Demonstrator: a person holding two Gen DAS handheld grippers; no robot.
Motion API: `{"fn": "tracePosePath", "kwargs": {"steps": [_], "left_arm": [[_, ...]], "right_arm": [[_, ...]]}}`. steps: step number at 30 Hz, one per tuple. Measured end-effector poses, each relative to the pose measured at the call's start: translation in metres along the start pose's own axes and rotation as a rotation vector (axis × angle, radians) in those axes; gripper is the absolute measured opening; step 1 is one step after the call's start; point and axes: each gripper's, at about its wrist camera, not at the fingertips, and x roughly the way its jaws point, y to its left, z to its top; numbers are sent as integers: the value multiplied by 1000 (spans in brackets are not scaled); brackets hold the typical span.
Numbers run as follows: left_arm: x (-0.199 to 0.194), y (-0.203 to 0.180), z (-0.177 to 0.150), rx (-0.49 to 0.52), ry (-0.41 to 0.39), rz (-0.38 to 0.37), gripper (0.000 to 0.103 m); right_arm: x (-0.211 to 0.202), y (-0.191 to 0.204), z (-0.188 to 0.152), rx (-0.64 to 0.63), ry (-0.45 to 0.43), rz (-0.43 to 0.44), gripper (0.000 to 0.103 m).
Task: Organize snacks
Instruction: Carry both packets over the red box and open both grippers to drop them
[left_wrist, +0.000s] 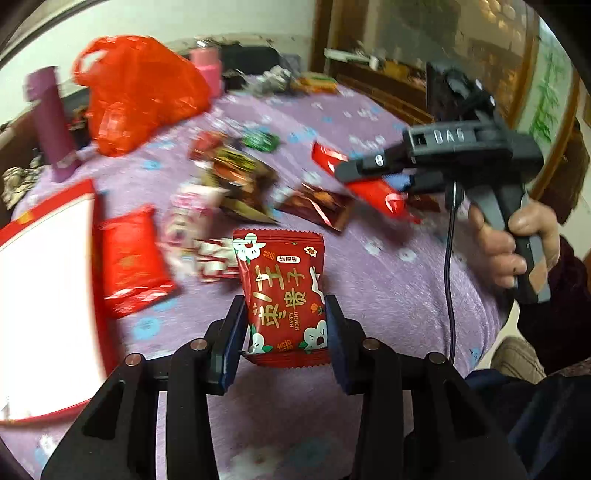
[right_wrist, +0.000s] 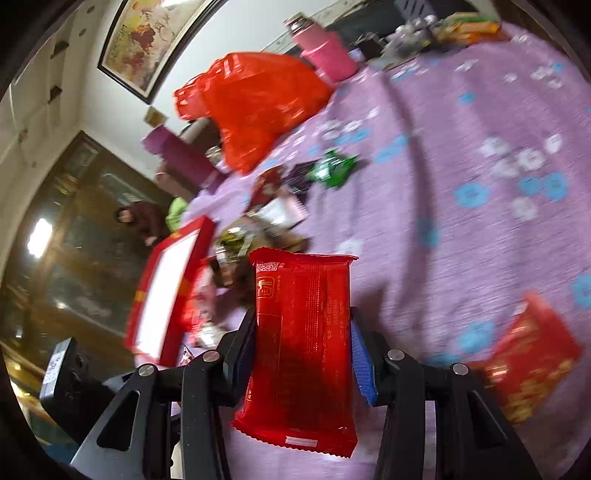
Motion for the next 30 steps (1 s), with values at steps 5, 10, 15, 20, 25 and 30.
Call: {"fn": "tracePosePath", "kwargs": {"steps": [5,10,15,20,25,30], "left_arm": [[-35,52,-5,-106,-81,123,39],[-54,111,-19,-201,-88,305,39],[-62,155,-36,-293,-67,390,39],[-64,179,-52,-346,-30,463,40],[-55,193,-52,-394,3,553,40],[-59,179,-46,-376,-40,498,42]], "right_arm": [[27,50,1,-79,51,96,47],[76,132,7,-227,112,165,46],[137,202,5,-333,179,190,46],[188,240,-3,-375,228,156,46],[194,247,-5,-369,248,172,49],[155,228,7,-363,146,135,50]]}}
